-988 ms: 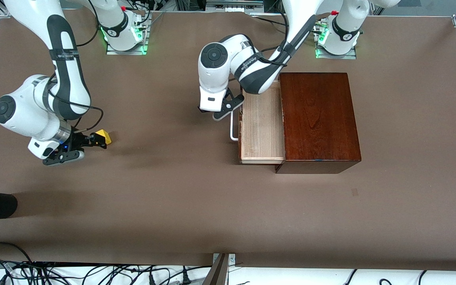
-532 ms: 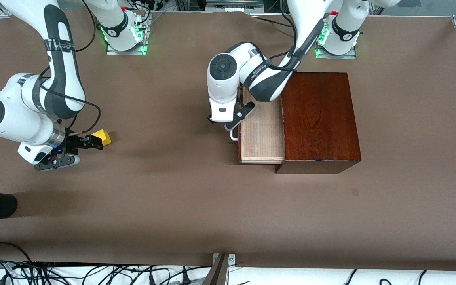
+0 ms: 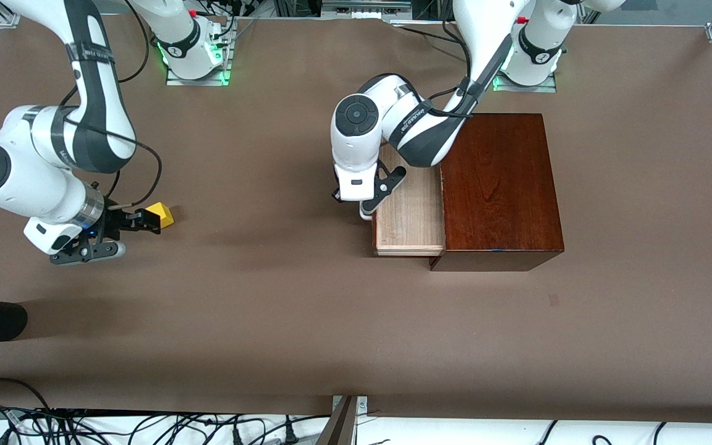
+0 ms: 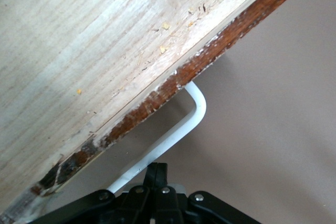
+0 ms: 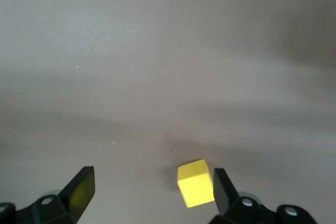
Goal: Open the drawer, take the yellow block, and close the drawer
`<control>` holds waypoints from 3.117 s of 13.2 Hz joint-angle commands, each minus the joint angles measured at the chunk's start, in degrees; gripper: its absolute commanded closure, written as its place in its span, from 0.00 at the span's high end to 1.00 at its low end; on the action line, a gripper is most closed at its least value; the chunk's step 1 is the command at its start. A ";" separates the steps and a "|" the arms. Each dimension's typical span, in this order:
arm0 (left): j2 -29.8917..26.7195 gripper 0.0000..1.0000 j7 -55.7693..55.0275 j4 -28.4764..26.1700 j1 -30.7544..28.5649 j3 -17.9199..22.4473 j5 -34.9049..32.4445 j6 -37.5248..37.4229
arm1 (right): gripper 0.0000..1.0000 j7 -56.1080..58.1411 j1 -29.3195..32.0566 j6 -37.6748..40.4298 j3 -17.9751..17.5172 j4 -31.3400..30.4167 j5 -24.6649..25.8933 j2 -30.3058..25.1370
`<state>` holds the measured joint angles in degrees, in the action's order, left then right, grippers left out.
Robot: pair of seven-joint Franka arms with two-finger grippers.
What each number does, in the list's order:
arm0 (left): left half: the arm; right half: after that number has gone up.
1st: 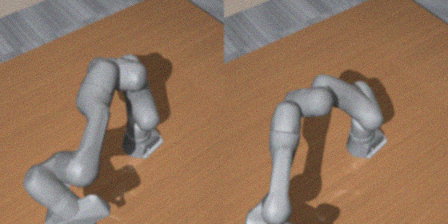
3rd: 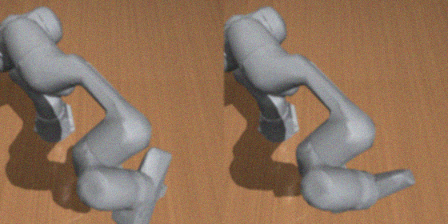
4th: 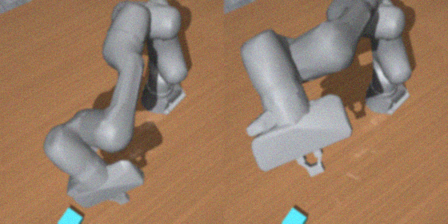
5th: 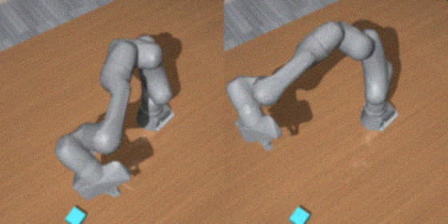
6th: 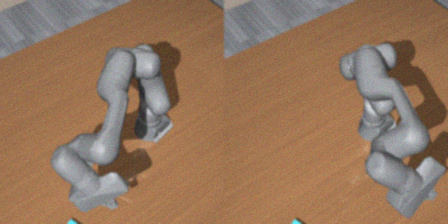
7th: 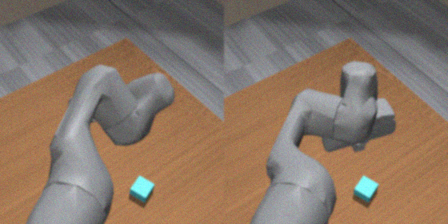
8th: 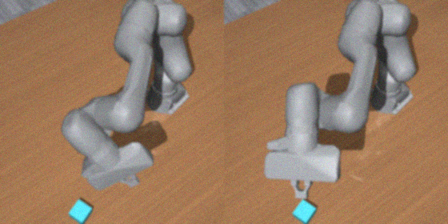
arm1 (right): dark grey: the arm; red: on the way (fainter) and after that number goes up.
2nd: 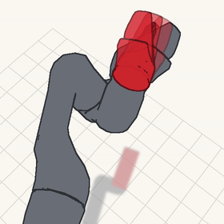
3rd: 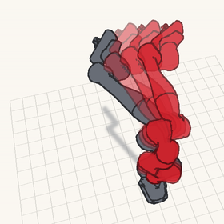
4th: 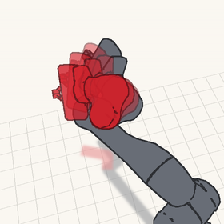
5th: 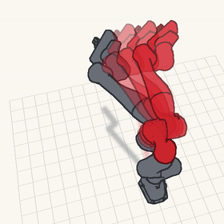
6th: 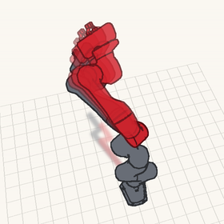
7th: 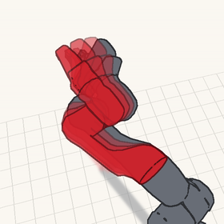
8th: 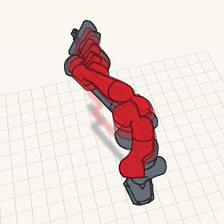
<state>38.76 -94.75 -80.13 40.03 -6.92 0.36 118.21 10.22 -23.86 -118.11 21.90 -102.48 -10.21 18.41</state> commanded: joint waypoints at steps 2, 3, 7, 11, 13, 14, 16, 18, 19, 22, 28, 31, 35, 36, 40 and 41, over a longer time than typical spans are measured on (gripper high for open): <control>0.97 0.00 1.23 1.47 0.13 0.86 -1.13 -0.97 | 1.00 -6.43 9.43 5.42 -10.45 -0.09 5.46 -7.32; 0.79 0.00 1.84 1.38 -0.04 0.86 -1.85 -0.97 | 1.00 -6.62 11.10 6.74 -11.61 0.09 5.81 -8.90; -1.66 0.00 6.93 -1.42 -1.62 2.09 -2.21 -1.49 | 1.00 -6.53 15.68 11.22 -12.94 0.35 6.78 -14.53; -6.40 0.00 14.84 -8.10 -5.57 2.18 -2.82 -2.37 | 1.00 -6.79 17.36 16.50 -15.05 1.14 10.30 -17.09; -7.99 0.00 18.27 -10.21 -7.42 2.09 -2.82 -3.25 | 1.00 -6.79 18.32 19.22 -15.48 3.51 10.39 -17.09; -8.61 0.00 19.16 -11.01 -7.86 2.18 -2.82 -3.34 | 1.00 -6.79 19.37 20.28 -16.27 4.39 10.47 -17.09; -9.66 0.00 20.83 -12.41 -8.57 2.18 -2.82 -3.52 | 1.00 -6.79 20.96 21.43 -17.59 5.19 10.47 -17.09; -11.33 0.00 22.15 -14.43 -9.45 2.18 -3.96 -3.52 | 1.00 -6.79 22.18 22.04 -18.47 5.27 11.00 -17.26; -11.86 0.00 23.11 -15.05 -9.97 2.18 -4.05 -3.69 | 1.00 -6.79 22.89 22.83 -19.34 6.06 11.44 -17.35; -12.65 0.00 26.45 -15.84 -12.16 2.18 -4.05 -5.27 | 1.00 -7.93 23.33 25.91 -19.53 8.17 11.53 -17.44; -14.06 0.00 26.90 -16.20 -13.58 1.48 -3.97 -5.19 | 1.00 -8.20 23.34 26.26 -19.44 8.18 11.44 -17.18; -15.38 0.13 26.46 -14.10 -13.58 -0.80 4.97 -5.19 | 1.00 -8.20 23.34 26.18 -19.26 8.18 11.44 -17.00; -17.48 0.16 27.16 -13.12 -13.58 -3.01 6.67 -5.62 | 1.00 -8.37 23.25 26.18 -19.26 8.18 11.27 -16.74; -18.36 0.29 27.42 -13.21 -13.75 -3.01 6.58 -6.15 | 1.00 -8.38 23.25 26.18 -19.18 8.18 11.18 -16.57; -23.71 1.00 39.51 -15.14 -17.96 -3.01 6.67 -6.50 | 1.00 -8.46 23.25 26.18 -19.18 8.18 11.18 -15.69; -25.47 1.00 42.51 -15.75 -19.54 -3.10 6.67 -7.72 | 1.00 -8.46 23.16 26.09 -19.18 8.18 11.26 -15.68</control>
<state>18.14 -59.38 -93.14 23.87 -9.53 5.62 112.36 2.51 -1.53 -92.82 3.69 -94.82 0.45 2.51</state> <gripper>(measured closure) 0.379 0.000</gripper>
